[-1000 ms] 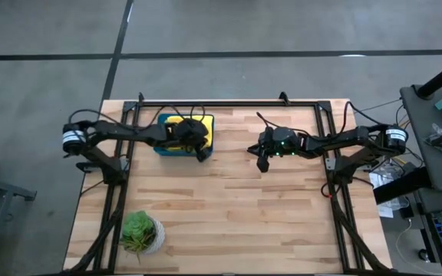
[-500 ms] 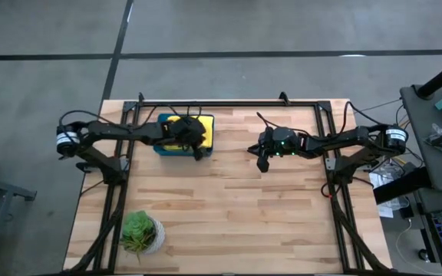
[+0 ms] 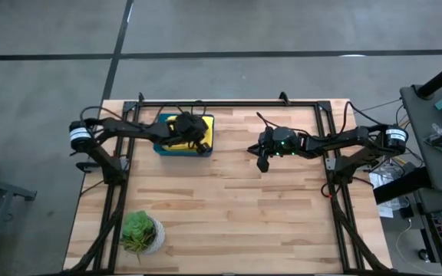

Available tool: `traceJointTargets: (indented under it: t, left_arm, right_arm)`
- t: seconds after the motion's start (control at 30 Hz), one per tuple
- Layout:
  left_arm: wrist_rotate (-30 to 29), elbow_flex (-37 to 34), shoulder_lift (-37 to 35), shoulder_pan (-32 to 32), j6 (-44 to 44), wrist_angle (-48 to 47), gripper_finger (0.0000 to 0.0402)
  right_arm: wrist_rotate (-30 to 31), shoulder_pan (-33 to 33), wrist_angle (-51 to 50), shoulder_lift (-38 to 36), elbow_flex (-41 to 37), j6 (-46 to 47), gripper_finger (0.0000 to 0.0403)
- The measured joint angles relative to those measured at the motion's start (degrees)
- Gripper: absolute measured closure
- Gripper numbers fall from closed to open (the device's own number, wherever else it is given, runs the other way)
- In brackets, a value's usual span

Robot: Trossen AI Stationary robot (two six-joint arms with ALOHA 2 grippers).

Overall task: Fold microfiber towels
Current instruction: Put the yellow microfiber towel into the blue bin

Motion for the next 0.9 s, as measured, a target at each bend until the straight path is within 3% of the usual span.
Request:
traceJointTargets:
  t: [0.27, 0.43, 0.6, 0.9]
  left_arm:
    - [-0.28, 1.98, -1.35, 0.11, 0.67, -0.69, 0.0395]
    - [-5.03, 2.40, -1.36, 1.27, 1.67, 4.35, 0.0395]
    - [-5.48, 1.05, 2.59, 2.56, -0.22, 9.58, 0.0396]
    - [-5.92, 1.01, 5.67, 2.62, -5.53, -2.42, 0.0396]
  right_arm:
    - [0.00, 0.00, 0.13, 0.00, 0.00, -0.06, 0.0374]
    - [0.00, 0.00, 0.23, 0.00, 0.00, 0.09, 0.0374]
    - [0.05, -0.01, 0.28, 0.00, 0.04, 0.09, 0.0374]
    - [0.05, 0.00, 0.27, 0.00, 0.04, 0.67, 0.0374]
